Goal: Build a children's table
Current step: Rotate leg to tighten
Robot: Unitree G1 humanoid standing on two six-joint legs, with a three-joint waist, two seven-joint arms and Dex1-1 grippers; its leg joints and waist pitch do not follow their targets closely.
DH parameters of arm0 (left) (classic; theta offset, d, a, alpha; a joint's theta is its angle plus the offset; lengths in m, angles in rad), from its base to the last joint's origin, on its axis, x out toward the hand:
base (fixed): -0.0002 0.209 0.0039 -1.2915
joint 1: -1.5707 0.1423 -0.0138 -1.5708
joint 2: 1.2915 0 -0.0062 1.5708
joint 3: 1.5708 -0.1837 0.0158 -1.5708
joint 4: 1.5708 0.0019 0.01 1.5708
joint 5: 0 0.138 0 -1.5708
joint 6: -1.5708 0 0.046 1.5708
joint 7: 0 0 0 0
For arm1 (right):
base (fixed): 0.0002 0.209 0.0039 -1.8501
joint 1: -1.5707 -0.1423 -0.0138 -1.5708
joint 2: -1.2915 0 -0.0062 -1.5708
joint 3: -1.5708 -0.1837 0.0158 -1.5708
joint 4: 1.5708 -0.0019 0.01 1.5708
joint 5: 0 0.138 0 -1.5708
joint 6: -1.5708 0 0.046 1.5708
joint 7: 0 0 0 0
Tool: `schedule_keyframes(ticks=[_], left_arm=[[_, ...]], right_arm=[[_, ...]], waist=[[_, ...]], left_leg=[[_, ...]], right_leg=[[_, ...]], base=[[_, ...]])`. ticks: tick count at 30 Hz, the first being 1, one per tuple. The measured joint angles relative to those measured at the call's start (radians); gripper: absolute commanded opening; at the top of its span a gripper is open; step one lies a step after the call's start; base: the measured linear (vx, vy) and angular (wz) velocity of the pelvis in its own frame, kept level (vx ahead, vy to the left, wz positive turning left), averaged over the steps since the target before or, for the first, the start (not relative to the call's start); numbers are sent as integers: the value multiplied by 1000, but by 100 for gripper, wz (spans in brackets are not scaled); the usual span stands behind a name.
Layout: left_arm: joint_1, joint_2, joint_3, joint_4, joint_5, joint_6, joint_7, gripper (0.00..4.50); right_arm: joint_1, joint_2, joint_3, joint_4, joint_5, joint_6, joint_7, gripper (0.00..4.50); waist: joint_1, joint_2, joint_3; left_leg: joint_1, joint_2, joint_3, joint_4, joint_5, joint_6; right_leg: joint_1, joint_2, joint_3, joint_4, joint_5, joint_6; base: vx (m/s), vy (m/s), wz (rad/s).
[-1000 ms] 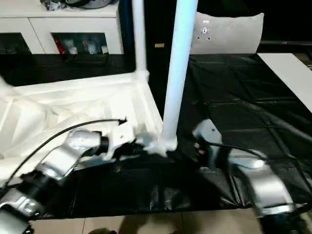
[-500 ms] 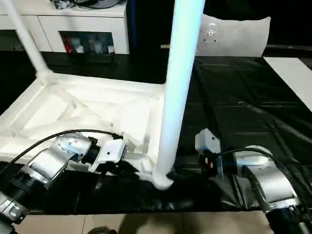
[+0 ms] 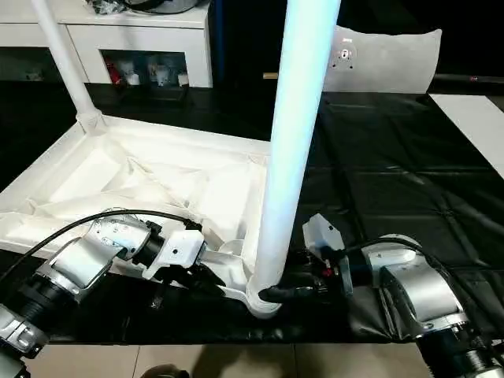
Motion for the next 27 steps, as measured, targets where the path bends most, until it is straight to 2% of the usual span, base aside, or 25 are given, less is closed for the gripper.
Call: schedule_keyframes(ticks=[3, 5, 9, 13, 15, 17, 22, 24, 26, 27], left_arm=[[0, -2, 11, -1, -5, 9, -3, 0], [1, -9, 20, -5, -11, 45, 2, 0], [8, -30, 45, -9, -8, 113, 55, 0], [14, -76, 103, -6, 22, 231, 212, 0], [14, -140, 123, -2, 44, 288, 312, 0], [12, -195, 138, 3, 58, 334, 404, 0], [-15, -328, 173, 38, 110, 400, 619, 0], [-22, -358, 174, 38, 121, 411, 663, 0], [-27, -364, 173, 37, 127, 412, 677, 0], [-28, -364, 173, 36, 128, 412, 677, 0]], right_arm=[[7, -2, -8, -17, 7, 21, -7, 203], [44, 3, -35, -57, 19, 53, -39, 200], [87, 40, -73, -108, 17, 101, -148, 199], [107, 177, -138, -132, -28, 151, -431, 198], [102, 248, -175, -139, -69, 174, -578, 197], [81, 303, -188, -139, -118, 191, -708, 195], [33, 464, -215, -139, -223, 225, -1021, 195], [31, 486, -217, -139, -238, 208, -1079, 249], [31, 519, -228, -138, -240, 191, -1110, 263], [31, 531, -234, -137, -240, 186, -1116, 269]], waist=[[2, 0, 0], [7, 0, 0], [2, 0, 0], [-36, 2, 2], [-61, 1, 3], [-82, 1, 2], [-82, 8, 0], [-77, 11, -1], [-75, 12, -2], [-74, 13, -1]], left_leg=[[0, 0, 0, 0, 0, 0], [0, 0, 0, 0, 0, 0], [3, 0, 0, 0, 0, 0], [6, -1, 1, -1, 1, -2], [5, -1, 1, -2, 1, -2], [4, -1, 1, -3, 1, -2], [0, -2, 1, -11, 2, -3], [-2, -2, 1, -13, 2, -3], [-11, -2, 1, -13, 5, 4], [-11, -2, 1, -13, 4, 4]], right_leg=[[0, 0, 0, 0, 0, 0], [0, 0, 0, 0, 0, 0], [2, 0, 1, 1, 1, -1], [2, 0, 2, 0, 0, 3], [3, 0, 2, -2, 0, 3], [1, 0, 3, -3, 0, 3], [-4, 1, 2, -4, 2, -1], [-10, 1, 2, -5, 1, -1], [-15, 1, 2, -5, 1, -1], [-16, 1, 2, -5, 1, -1]], base=[[0, 0, 0], [0, 0, 0], [0, 0, 0], [0, 0, 0], [0, 0, 0], [0, 0, 0], [0, 0, 0], [28, -1, 1], [0, 0, 0], [0, 0, 0]])
